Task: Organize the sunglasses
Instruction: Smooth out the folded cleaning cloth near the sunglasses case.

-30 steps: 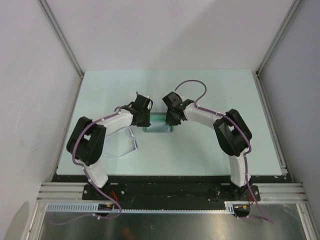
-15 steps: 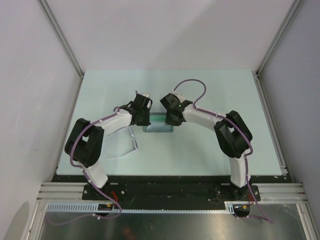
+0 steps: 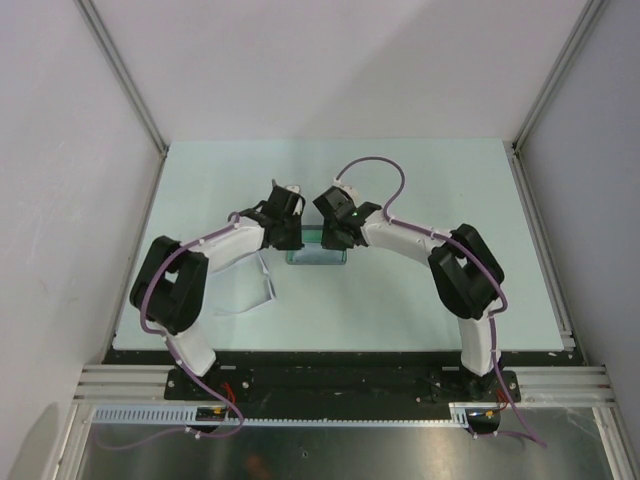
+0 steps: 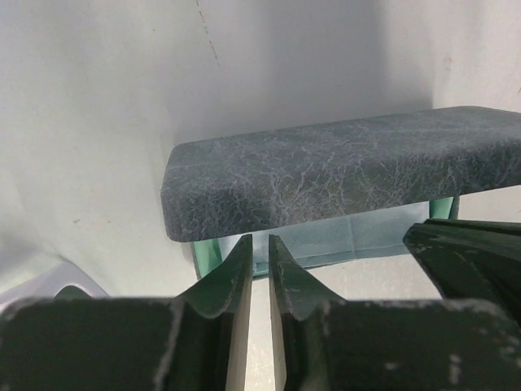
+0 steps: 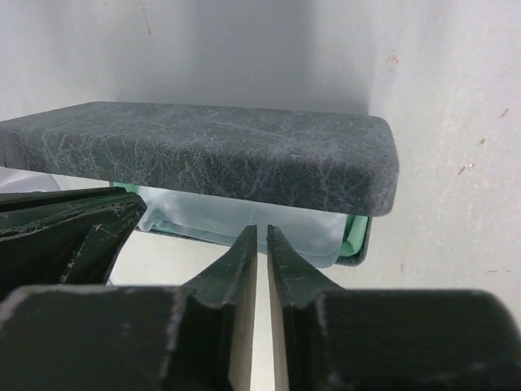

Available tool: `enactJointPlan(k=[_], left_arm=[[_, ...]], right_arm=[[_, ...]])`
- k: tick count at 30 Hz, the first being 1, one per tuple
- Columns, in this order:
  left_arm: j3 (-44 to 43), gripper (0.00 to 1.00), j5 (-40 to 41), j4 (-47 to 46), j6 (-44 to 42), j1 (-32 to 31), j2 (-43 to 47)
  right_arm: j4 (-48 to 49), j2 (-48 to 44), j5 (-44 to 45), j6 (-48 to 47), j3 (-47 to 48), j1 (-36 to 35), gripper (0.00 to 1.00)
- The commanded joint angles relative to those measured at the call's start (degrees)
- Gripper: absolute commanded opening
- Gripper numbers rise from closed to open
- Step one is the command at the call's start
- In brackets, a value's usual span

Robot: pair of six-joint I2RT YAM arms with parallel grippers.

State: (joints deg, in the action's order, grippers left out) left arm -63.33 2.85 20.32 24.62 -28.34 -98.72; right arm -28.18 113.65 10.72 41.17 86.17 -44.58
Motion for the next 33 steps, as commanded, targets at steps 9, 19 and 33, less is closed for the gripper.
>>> enactJointPlan(k=[9, 19, 33], left_arm=[[-0.9, 0.11, -1.4, -2.3, 2.4, -0.1, -3.0], [-0.7, 0.11, 0.2, -3.3, 2.4, -0.4, -5.7], [1.9, 0.09, 7.0, -3.2, 2.9, -0.5, -2.6]], right_arm=[[1.9, 3.6, -3.3, 0.4, 0.3, 0.8, 0.04], [1.1, 4.8, -1.9, 0.1, -0.7, 1.2, 0.02], [-0.9, 4.7, 1.5, -0.3, -1.3, 1.3, 0.02]])
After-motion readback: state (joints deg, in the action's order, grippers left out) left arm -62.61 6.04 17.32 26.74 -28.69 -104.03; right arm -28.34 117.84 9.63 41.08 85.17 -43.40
